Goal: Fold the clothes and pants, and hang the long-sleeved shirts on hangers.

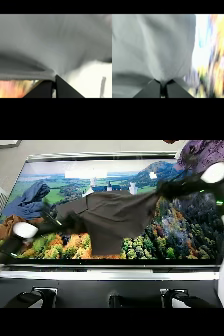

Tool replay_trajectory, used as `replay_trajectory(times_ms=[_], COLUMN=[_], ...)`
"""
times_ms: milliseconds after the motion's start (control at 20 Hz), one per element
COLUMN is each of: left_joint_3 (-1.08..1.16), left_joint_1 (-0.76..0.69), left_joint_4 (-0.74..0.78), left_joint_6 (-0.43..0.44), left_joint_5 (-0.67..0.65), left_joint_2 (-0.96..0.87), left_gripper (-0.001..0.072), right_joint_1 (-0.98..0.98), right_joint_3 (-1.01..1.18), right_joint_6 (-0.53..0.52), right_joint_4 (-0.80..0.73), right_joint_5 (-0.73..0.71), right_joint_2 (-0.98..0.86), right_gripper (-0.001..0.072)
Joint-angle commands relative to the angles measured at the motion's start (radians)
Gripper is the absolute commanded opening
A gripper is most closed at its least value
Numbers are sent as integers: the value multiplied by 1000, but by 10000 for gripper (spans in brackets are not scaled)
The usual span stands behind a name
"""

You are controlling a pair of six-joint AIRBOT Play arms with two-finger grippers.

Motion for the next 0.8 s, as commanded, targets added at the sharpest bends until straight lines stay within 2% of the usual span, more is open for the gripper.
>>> replay_trajectory(times_ms=[0,100,150,250,400,600,750], left_joint_3=[362,553,632,745,787,787,784], left_joint_1=[183,237,257,287,299,300,298], left_joint_4=[257,397,465,569,601,618,618], left_joint_6=[79,68,35,-20,-39,-83,-79], left_joint_5=[-182,-230,-229,-229,-229,-230,-251], left_joint_2=[78,133,167,227,312,343,259], left_gripper=[13,14,13,14,15,15,14], right_joint_1=[2,2,2,2,2,2,2], right_joint_3=[115,155,168,169,169,169,168], right_joint_6=[-27,-26,-19,51,89,135,202], right_joint_4=[-43,-92,-136,-213,-216,-214,-211], right_joint_5=[-258,-328,-338,-321,-283,-273,-177], right_joint_2=[192,324,393,519,637,644,541], right_gripper=[31,31,31,31,31,31,31])
